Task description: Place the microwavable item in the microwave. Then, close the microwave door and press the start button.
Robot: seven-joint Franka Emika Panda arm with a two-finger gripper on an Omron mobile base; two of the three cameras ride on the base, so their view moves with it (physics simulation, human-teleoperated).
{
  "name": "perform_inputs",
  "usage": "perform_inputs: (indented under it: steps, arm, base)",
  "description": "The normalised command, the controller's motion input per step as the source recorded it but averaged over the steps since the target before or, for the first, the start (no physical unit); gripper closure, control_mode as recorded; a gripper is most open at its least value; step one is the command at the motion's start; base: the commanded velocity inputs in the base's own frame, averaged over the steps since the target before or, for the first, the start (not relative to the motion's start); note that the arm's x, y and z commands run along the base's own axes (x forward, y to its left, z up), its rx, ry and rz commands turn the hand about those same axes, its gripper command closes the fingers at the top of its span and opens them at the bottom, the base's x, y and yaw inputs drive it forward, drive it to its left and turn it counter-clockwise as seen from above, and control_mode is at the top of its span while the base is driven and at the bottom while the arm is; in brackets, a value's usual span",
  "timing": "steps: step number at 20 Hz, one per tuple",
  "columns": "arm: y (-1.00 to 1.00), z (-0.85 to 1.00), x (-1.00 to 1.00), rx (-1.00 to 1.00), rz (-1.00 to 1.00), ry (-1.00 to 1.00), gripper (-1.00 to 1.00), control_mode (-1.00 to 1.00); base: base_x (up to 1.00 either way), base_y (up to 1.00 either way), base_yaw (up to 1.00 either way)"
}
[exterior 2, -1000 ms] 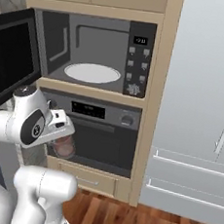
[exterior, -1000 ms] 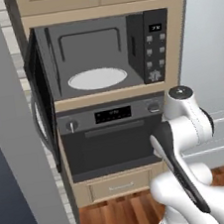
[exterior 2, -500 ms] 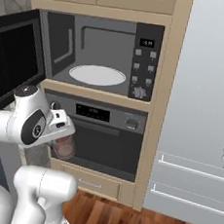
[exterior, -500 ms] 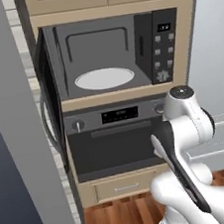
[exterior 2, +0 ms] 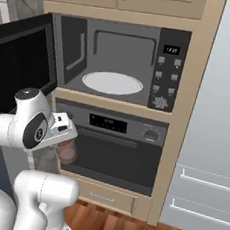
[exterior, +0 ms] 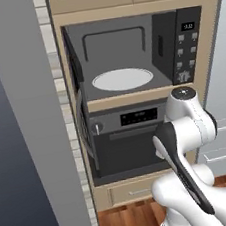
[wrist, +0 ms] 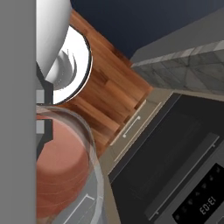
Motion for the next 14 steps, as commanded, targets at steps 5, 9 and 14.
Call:
perform_inputs:
  steps: [5, 9, 14]
  arm:
    - [0.00, 0.00, 0.00, 0.00, 0.00, 0.00, 1.00, 1.00]
    - [0.00, 0.00, 0.00, 0.00, 0.00, 0.00, 1.00, 1.00]
    - [0.00, 0.00, 0.00, 0.00, 0.00, 0.00, 1.00, 1.00]
  base:
    - [0.33, 0.18, -0.09]
    - [0.26, 0.03, -0.05]
    - [0.04, 0.00, 0.00]
